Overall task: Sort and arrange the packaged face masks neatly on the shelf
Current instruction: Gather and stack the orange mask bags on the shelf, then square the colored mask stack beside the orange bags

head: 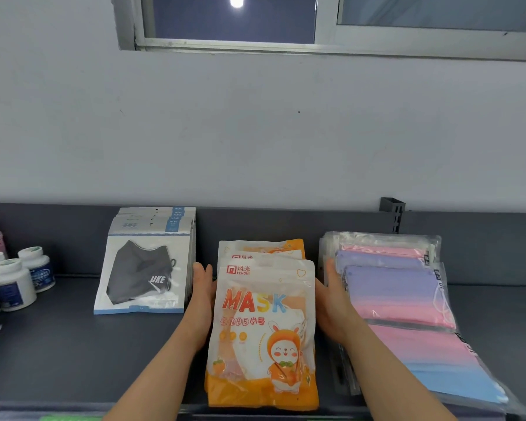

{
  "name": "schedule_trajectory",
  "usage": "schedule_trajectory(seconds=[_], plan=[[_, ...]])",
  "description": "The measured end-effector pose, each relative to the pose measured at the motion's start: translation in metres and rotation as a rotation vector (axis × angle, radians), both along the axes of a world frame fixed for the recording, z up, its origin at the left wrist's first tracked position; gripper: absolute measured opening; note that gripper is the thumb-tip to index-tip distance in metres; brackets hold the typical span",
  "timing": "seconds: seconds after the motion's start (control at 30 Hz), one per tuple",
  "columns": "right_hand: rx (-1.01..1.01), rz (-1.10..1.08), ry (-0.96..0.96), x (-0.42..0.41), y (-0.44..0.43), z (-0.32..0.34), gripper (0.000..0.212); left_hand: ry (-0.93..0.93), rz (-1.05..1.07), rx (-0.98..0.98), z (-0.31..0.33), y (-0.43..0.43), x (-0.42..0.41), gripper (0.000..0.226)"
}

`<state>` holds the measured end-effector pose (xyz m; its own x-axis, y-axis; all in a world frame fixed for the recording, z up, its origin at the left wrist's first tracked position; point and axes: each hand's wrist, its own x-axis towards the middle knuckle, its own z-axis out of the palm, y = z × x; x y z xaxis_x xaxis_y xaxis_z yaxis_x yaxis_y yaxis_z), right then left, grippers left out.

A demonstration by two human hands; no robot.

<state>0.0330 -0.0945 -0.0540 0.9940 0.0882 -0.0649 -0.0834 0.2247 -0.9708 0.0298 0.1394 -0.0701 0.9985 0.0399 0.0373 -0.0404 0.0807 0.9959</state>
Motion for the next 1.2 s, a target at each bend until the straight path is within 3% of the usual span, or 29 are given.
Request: schedule_trajectory(seconds=[0.07,0.17,0.27,0.47,0.57,0.67,0.73,0.87,1.0,1.1,1.2], plan=[[0.015,0.019,0.020,0.001,0.000,0.000,0.072,0.017,0.009,0.018,-0.001,-0.001,0.000,0.066],[0.034,-0.038,0.009,0.003,-0.001,-0.001,0.065,0.034,-0.028,-0.011,0.007,-0.003,-0.009,0.046],[0.001,-0.120,-0.022,0.004,-0.003,-0.001,0.054,0.034,-0.050,-0.066,0.007,-0.002,-0.010,0.052],[-0.015,0.006,0.004,-0.007,0.000,0.004,0.043,0.026,-0.001,0.003,0.013,-0.007,-0.014,0.047],[-0.069,-0.100,-0.103,-0.011,-0.005,0.012,0.056,0.053,0.051,-0.011,0.020,0.000,-0.020,0.069],[-0.077,-0.100,-0.117,-0.024,-0.009,0.024,0.066,0.068,0.125,-0.051,0.026,0.006,-0.032,0.073],[-0.061,-0.065,-0.114,-0.038,-0.009,0.029,0.076,0.022,0.182,-0.008,0.027,0.007,-0.043,0.062],[-0.033,-0.113,-0.116,-0.070,-0.008,0.024,0.075,-0.210,0.329,0.171,0.029,0.005,-0.075,0.044],[-0.156,-0.215,-0.127,-0.101,-0.019,0.010,0.084,-0.469,0.409,0.081,0.045,-0.008,-0.105,0.030],[-0.241,-0.350,-0.144,-0.120,-0.047,0.009,0.073,-0.581,0.290,-0.007,0.059,-0.037,-0.125,0.027],[-0.339,-0.439,-0.115,-0.131,-0.090,0.017,0.066,-0.493,0.048,0.057,0.063,-0.082,-0.139,0.029]])
